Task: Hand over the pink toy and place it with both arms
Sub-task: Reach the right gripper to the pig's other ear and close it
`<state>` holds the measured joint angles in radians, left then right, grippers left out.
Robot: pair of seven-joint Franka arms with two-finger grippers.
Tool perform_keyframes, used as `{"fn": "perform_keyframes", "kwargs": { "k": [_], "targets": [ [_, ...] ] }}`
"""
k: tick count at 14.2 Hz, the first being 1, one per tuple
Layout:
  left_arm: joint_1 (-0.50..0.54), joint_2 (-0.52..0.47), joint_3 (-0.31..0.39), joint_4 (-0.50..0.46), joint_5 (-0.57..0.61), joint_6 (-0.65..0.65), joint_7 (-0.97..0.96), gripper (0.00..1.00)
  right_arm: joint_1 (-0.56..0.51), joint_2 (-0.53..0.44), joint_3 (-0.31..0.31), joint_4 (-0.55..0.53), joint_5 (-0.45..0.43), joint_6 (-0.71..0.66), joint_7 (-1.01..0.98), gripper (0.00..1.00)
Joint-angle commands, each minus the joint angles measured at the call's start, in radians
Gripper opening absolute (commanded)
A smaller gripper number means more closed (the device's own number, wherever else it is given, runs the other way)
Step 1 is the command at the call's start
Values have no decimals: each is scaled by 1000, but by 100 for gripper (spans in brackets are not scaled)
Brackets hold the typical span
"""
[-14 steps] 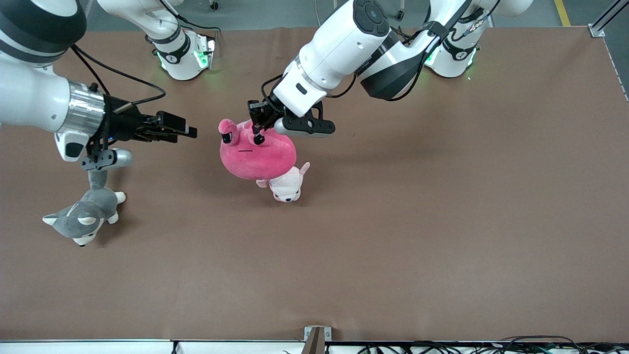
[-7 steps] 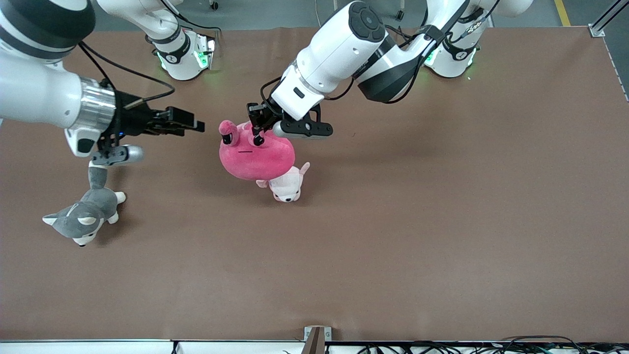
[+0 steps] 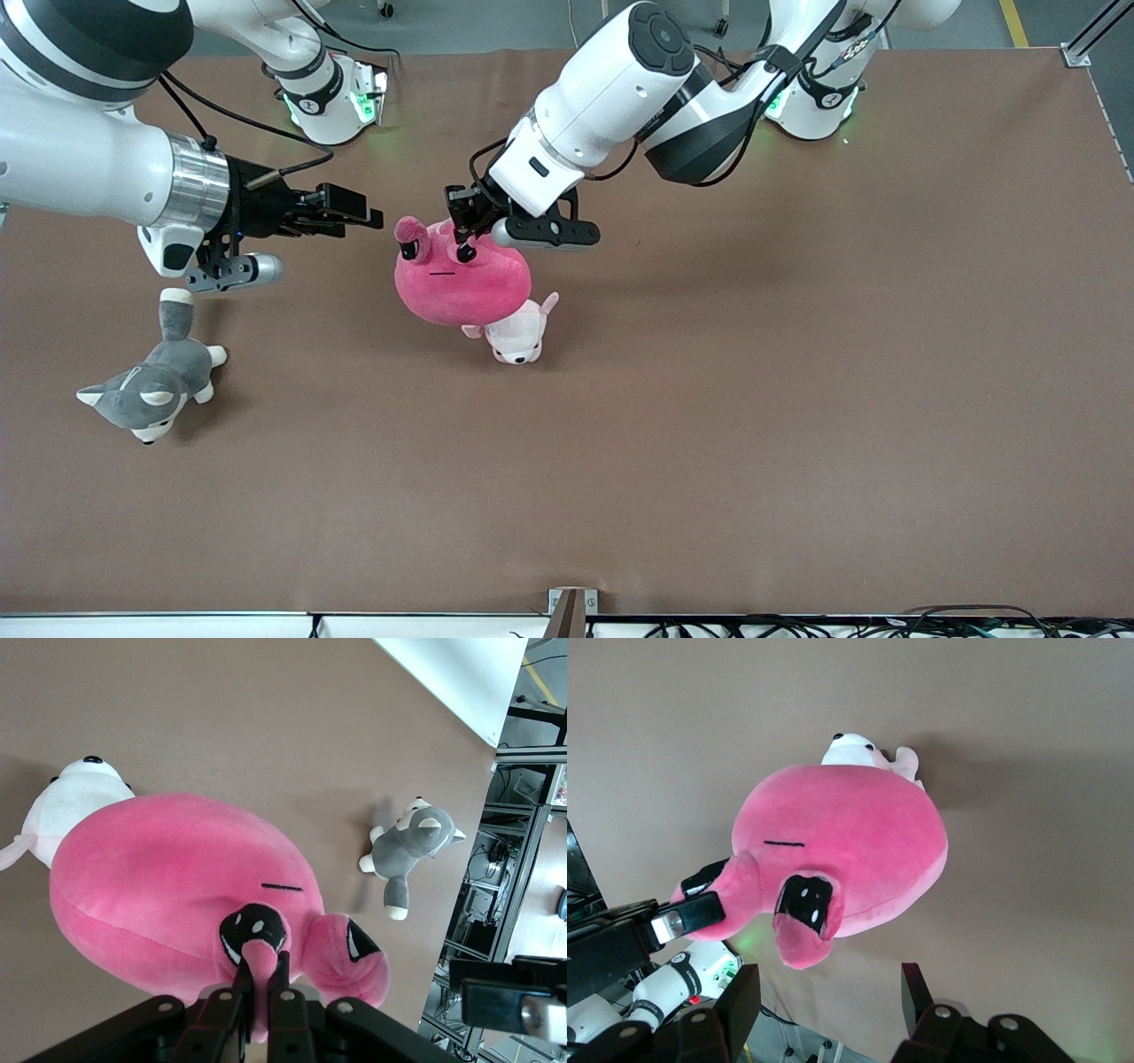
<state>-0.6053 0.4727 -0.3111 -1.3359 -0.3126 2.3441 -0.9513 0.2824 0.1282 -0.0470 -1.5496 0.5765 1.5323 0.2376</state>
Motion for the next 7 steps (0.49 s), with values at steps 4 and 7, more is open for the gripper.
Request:
{"fn": "perform_keyframes", "kwargs": {
  "k": [4,7],
  "targets": [
    [-14,7,10,30,3,-6,-7,0,69,22,1,-1,-18,51,11,72],
    [-14,4,10,30,4,-11,-7,0,87,28,1,-4,-59,100,11,72]
  ]
}}
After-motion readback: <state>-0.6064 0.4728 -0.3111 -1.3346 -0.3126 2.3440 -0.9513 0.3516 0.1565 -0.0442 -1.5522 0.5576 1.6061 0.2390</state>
